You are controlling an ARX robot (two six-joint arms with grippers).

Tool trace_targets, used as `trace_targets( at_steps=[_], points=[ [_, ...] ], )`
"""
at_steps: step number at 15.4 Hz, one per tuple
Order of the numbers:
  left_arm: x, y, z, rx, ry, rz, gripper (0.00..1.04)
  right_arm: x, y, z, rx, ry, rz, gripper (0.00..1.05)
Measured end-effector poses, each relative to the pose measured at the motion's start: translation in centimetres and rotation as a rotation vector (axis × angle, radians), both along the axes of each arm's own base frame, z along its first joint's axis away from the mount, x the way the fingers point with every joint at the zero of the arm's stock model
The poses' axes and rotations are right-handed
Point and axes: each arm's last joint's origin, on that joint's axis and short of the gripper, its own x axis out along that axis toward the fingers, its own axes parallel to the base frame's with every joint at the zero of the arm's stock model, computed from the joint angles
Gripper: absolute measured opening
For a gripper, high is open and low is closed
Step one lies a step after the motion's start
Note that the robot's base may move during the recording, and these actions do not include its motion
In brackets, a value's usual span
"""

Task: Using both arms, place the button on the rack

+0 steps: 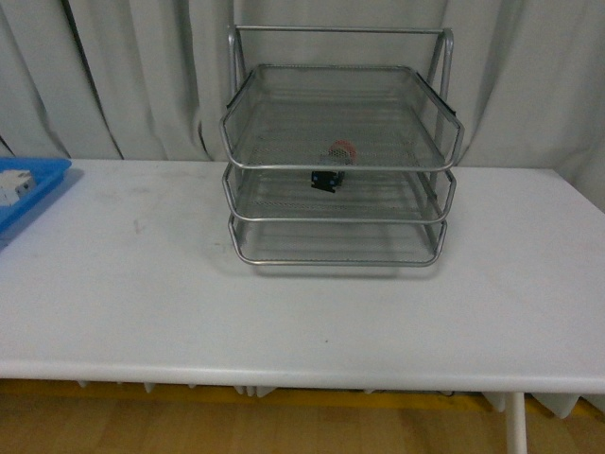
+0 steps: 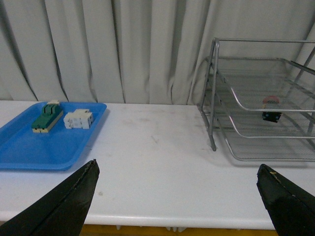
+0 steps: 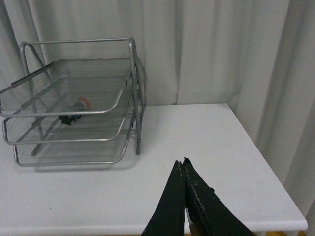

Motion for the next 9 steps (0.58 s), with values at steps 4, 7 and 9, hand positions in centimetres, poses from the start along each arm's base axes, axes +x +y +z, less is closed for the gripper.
trace_targets(
  at_steps=[4,7,9],
  points=[
    [0.0,0.0,0.0,0.000,0.000,0.000,0.98,-1.4,0.0,-0.4,0.000,-0.036,0.000,0.02],
    [0.0,0.0,0.0,0.000,-0.001,0.000,0.98,-2.5,0.0,-0.6,-0.001,-0.037,0.000,0.02],
    [0.0,0.0,0.0,0.000,0.000,0.000,0.98,-2.4,0.0,-0.7,-0.001,-0.034,0.000,0.02]
  ],
)
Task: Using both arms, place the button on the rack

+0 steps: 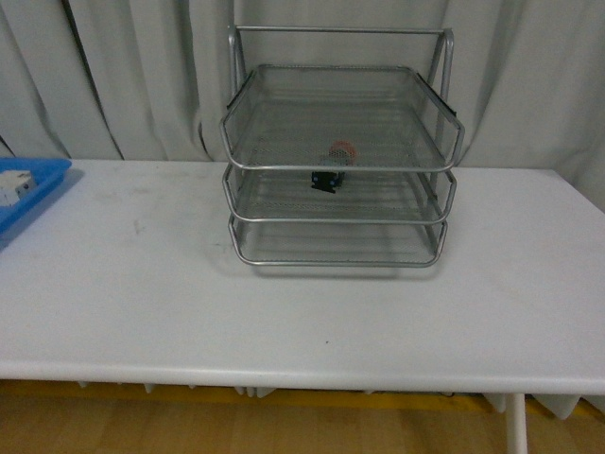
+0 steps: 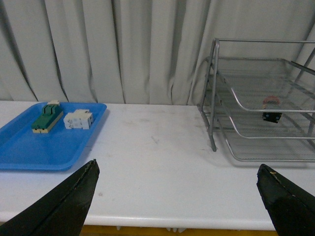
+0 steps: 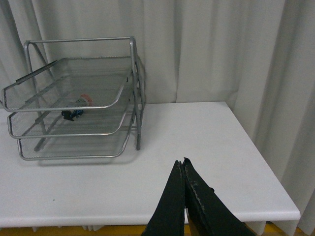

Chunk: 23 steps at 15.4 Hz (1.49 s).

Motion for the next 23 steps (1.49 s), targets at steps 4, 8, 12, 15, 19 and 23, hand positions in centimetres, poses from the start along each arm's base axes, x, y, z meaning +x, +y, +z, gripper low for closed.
trace_targets(
  at_steps=[4,8,12,15,19,23],
  points=[
    [0.00,0.00,0.00,0.000,0.000,0.000,0.98,0.00,0.00,-0.02,0.000,0.001,0.000,0.02],
    [0.00,0.00,0.00,0.000,0.000,0.000,0.98,0.00,0.00,0.00,-0.001,0.000,0.000,0.41],
    [0.00,0.00,0.00,0.000,0.000,0.000,0.98,0.00,0.00,-0.02,-0.001,0.001,0.000,0.92],
    [0.00,0.00,0.00,0.000,0.000,0.000,0.98,0.00,0.00,-0.02,-0.001,0.001,0.000,0.98],
    [0.00,0.00,0.00,0.000,0.000,0.000,0.98,0.00,0.00,0.00,-0.001,0.000,0.000,0.98],
    [0.00,0.00,0.00,0.000,0.000,0.000,0.98,0.00,0.00,0.00,-0.001,0.000,0.000,0.98]
  ],
)
